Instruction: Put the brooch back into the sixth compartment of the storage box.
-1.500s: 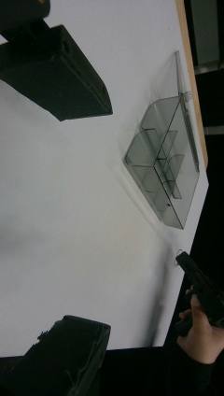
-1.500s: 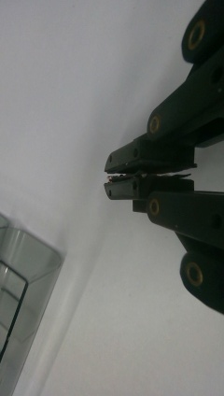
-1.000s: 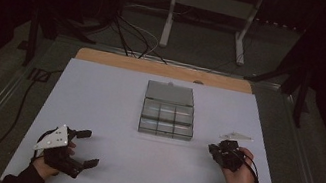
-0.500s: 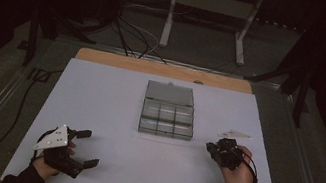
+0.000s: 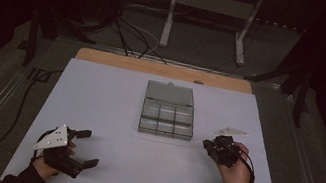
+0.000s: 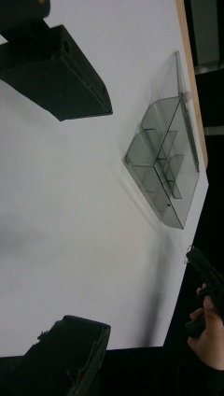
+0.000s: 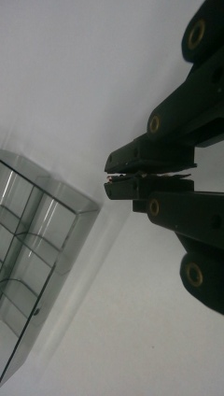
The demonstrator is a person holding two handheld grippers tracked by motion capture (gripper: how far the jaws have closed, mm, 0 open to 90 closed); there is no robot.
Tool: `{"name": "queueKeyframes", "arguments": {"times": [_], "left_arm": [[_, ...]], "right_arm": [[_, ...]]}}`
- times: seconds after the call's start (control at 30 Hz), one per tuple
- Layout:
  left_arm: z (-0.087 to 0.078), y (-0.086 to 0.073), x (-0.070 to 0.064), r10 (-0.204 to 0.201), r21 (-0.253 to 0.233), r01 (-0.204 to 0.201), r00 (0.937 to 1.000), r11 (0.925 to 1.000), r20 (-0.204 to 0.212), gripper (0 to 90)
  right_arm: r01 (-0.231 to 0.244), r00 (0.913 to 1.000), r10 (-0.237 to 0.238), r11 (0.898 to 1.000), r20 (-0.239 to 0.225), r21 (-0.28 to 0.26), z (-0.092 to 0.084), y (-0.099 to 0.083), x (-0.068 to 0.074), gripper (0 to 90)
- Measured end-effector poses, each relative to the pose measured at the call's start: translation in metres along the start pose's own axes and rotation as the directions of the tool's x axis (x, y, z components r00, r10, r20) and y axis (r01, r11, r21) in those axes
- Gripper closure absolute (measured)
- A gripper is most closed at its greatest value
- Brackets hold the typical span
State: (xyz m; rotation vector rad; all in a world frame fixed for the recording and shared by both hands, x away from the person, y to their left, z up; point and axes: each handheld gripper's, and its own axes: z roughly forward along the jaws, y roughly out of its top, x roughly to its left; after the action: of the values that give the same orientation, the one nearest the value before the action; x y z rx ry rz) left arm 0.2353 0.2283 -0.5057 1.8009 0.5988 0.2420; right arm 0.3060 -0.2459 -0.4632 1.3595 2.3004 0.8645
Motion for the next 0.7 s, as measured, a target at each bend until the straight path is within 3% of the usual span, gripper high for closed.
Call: {"name": "queueKeyframes", "arguments": {"times": [0.7], "left_arm": [[-0.001, 0.0, 0.0, 0.002, -0.004, -0.002, 1.0, 1.0, -0.001, 1.5]], "right_arm": [[0.031, 0.9993, -0.032, 0.999, -0.018, -0.038, 0.002, 0.026, 0.011, 85.6]]}}
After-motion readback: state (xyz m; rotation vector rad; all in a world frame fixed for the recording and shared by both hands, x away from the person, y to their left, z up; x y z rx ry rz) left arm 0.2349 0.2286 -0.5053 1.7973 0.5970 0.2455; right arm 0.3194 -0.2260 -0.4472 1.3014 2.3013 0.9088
